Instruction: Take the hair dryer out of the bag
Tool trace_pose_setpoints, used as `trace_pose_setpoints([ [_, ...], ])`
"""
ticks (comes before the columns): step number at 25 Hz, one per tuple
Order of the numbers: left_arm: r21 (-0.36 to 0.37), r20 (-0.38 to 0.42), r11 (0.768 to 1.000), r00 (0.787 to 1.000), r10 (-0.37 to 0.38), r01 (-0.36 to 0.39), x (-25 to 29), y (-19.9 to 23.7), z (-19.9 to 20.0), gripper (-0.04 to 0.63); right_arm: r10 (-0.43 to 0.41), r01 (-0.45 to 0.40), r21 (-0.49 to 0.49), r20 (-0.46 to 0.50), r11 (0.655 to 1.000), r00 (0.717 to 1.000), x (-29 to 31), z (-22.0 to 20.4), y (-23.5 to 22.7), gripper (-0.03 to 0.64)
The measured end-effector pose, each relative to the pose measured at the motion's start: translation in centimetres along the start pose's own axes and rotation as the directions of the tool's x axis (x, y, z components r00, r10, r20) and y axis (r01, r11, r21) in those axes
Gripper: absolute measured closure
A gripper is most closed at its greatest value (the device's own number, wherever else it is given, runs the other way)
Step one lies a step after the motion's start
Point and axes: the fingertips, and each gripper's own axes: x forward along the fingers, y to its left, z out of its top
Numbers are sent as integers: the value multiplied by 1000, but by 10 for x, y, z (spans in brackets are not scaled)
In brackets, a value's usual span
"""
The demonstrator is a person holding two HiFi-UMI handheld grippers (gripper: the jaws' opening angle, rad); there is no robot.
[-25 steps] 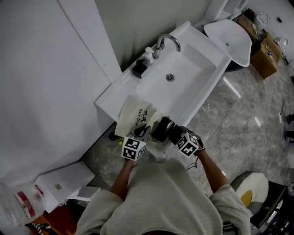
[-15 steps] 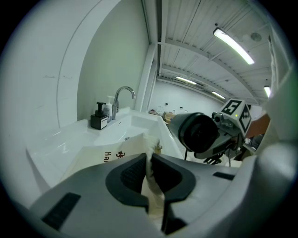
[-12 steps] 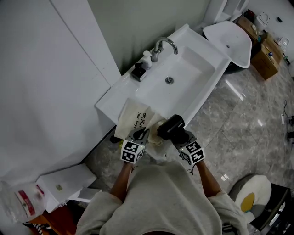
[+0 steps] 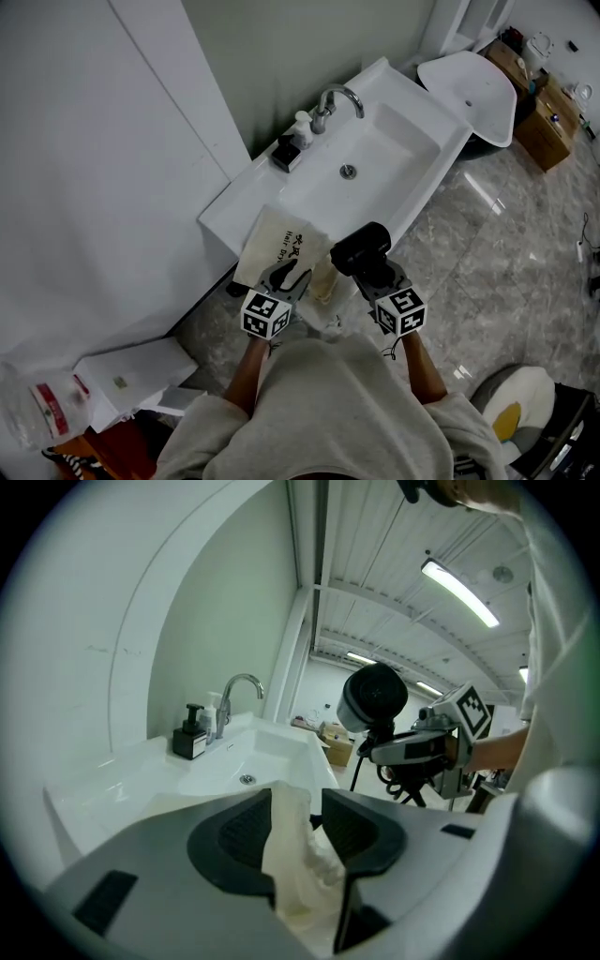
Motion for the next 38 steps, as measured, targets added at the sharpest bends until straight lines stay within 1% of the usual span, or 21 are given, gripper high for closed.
trace_pose_setpoints([
  [6,42,86,996,994,73,-77,-11,18,35,456,-13,14,-14,84,1000,996,-4,38,-6,453],
  [10,71,145,990,983,113,-125,-20,31,63,534,-26,29,-21,130,999,991,-5,60,-10,453],
  [14,98,186,983,973,133,-153,-25,39,86,568,-28,36,-43,160,998,987,-5,79,-11,453],
  [20,120,209,977,966,149,-176,-24,48,109,575,-49,62,-55,215,997,975,-3,105,-18,453],
  [28,152,239,968,958,160,-200,-26,58,135,577,-54,77,-72,278,994,959,4,138,-21,453],
  [32,167,251,964,954,162,-207,-26,63,145,577,-54,81,-77,297,994,953,8,151,-21,453],
  [38,179,257,961,953,163,-213,-25,70,155,577,-59,89,-86,309,992,949,14,159,-22,453],
])
